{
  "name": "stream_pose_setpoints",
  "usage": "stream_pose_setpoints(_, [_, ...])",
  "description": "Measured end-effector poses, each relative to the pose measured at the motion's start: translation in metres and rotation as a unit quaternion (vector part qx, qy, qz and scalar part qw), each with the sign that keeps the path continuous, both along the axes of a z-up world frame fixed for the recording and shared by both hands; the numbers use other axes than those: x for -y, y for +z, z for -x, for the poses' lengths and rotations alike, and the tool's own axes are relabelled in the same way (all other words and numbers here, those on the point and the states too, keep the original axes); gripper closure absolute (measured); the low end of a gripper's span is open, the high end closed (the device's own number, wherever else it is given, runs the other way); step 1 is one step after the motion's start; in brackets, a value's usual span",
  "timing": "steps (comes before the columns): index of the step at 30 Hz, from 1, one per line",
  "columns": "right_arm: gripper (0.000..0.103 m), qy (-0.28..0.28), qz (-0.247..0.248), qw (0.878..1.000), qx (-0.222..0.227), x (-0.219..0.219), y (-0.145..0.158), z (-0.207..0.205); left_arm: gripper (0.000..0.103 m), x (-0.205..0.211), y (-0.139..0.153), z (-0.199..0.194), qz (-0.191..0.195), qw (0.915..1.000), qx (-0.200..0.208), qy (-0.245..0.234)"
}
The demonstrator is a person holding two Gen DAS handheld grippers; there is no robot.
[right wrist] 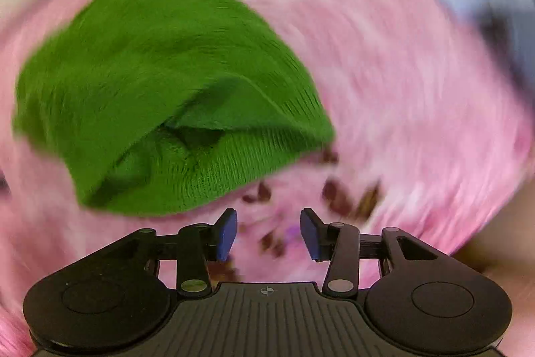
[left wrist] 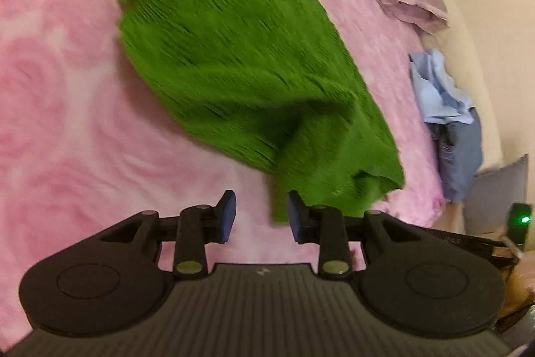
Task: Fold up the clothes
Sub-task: 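Pull the sweater straight with the left gripper while the right gripper grasps its hem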
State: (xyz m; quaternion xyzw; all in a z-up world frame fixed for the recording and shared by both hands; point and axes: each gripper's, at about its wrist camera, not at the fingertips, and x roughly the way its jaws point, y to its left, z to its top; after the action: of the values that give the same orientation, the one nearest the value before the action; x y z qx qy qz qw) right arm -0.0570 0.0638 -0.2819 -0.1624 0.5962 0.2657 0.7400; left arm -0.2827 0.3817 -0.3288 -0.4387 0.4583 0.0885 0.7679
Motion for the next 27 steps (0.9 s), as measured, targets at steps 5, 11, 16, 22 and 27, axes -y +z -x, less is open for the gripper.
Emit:
stream_pose_setpoints(5, [0.057, -0.137, -0.063, 0.987, -0.057, 0.048, -0.014, -0.036, 0.067, 0.027, -0.015, -0.025, 0.012, 0.9993, 0.034, 0.011])
stream_pose_setpoints(11, [0.056, -0.149, -0.076, 0.983, -0.070, 0.074, -0.015, -0.062, 0.078, 0.040, -0.049, -0.060, 0.029, 0.9960, 0.065, 0.053])
stream_pose_setpoints(16, [0.056, -0.113, -0.085, 0.986, -0.094, 0.085, -0.019, -0.083, 0.098, 0.080, -0.004, -0.026, 0.020, 0.9956, 0.064, 0.064])
stream_pose_setpoints(22, [0.056, -0.044, -0.084, 0.990, -0.107, 0.095, -0.016, -0.111, 0.103, 0.143, 0.059, 0.095, -0.044, 0.9915, -0.083, 0.090])
stream_pose_setpoints(27, [0.056, -0.007, -0.082, 0.988, -0.127, 0.094, -0.028, -0.124, 0.098, 0.155, 0.028, 0.144, 0.002, 0.9590, -0.137, 0.248])
